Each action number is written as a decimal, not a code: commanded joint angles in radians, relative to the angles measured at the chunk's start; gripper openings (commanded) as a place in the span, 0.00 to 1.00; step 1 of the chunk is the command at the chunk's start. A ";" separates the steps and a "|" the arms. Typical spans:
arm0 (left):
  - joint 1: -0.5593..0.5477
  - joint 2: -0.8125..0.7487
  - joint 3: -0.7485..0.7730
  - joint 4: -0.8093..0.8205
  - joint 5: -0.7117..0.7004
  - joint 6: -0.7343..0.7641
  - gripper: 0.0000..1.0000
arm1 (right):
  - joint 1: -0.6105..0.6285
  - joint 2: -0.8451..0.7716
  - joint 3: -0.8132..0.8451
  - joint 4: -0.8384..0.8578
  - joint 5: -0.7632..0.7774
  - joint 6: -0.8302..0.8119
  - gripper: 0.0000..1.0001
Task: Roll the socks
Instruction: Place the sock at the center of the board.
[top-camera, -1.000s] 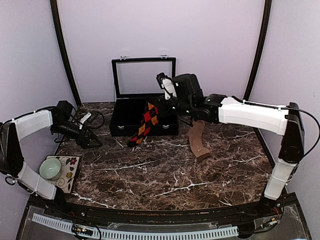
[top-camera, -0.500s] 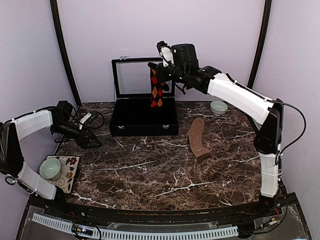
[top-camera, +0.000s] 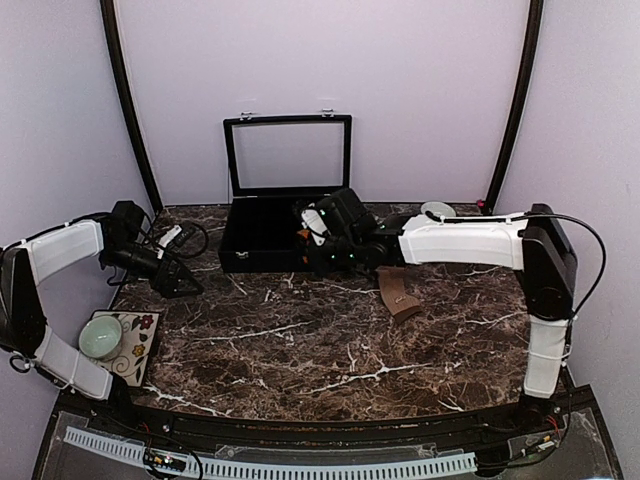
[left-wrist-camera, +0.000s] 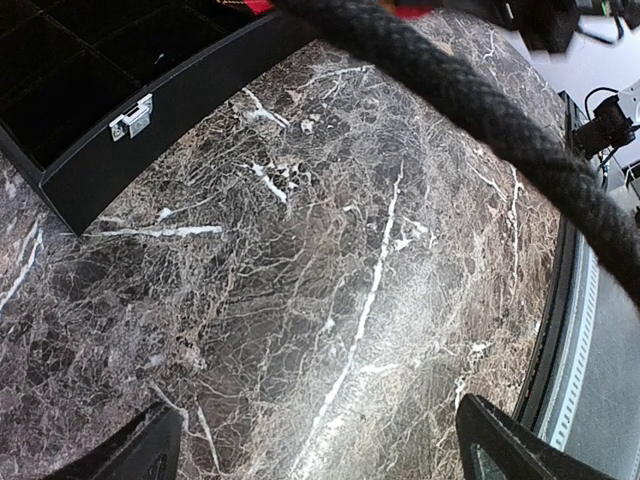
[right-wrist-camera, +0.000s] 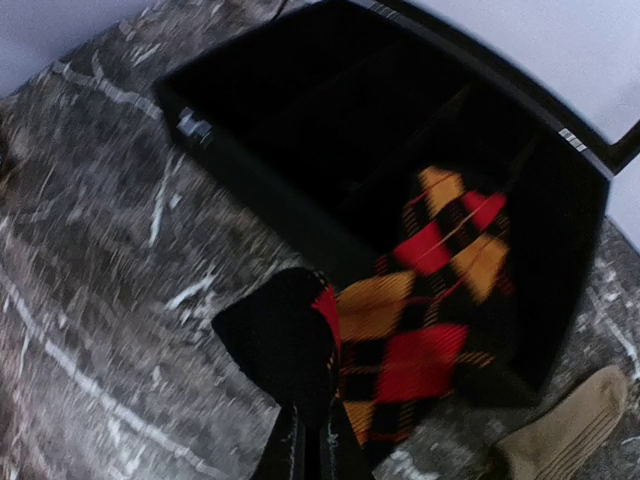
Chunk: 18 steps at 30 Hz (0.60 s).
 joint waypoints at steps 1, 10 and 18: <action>-0.004 -0.025 0.002 -0.035 0.017 0.041 0.99 | 0.096 -0.095 -0.121 0.097 -0.141 0.041 0.00; -0.026 -0.086 -0.074 -0.067 0.021 0.188 0.99 | 0.197 -0.052 -0.337 0.239 -0.315 0.222 0.00; -0.176 -0.110 -0.151 -0.037 -0.110 0.276 0.99 | 0.210 0.030 -0.392 0.335 -0.376 0.356 0.00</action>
